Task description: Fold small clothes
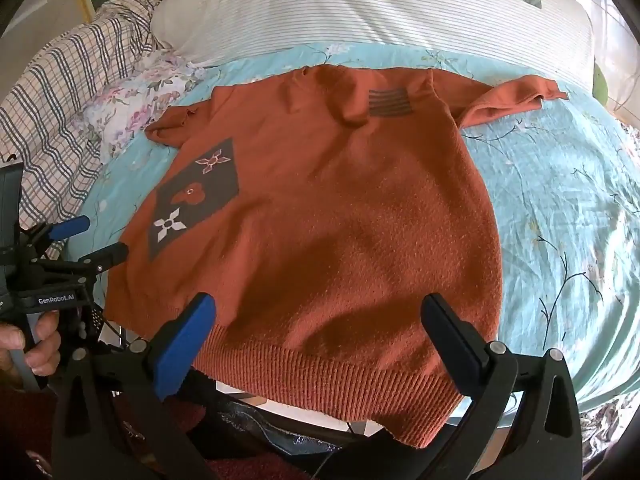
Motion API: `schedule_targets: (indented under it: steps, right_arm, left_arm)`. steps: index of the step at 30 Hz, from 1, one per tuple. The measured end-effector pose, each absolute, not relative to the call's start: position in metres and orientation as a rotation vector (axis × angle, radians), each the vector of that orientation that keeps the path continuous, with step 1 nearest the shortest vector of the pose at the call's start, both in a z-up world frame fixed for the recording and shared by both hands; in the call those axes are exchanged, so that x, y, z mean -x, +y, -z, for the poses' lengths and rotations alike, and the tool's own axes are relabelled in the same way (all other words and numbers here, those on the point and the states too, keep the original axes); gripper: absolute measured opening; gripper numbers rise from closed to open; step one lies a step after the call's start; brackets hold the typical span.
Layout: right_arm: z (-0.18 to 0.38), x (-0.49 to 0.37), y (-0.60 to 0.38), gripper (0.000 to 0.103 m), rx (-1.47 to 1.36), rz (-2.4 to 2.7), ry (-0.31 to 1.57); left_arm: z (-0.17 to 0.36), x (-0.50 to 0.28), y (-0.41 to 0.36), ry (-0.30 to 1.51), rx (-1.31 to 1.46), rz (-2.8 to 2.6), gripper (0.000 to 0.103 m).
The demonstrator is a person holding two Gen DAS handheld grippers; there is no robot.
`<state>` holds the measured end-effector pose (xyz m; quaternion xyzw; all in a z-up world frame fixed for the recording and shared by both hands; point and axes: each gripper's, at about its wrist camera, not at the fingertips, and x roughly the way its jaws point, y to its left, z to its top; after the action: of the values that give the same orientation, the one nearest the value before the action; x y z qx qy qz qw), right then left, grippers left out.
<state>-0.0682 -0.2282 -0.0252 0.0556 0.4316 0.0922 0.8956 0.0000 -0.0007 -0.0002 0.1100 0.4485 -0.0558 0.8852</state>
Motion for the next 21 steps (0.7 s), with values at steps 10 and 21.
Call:
schedule_targets:
  steps: [10, 21]
  right_arm:
    - [0.0257, 0.0673, -0.2285, 0.102, -0.124, -0.195, 0.891]
    - [0.0283, 0.0671, -0.2269, 0.102, -0.116, -0.196, 0.893]
  left_arm:
    - [0.0032, -0.0003, -0.0037, 0.935, -0.231, 0.117, 0.1]
    - [0.0078, 0.0028, -0.0044, 0.932, -0.23, 0.118, 0.1]
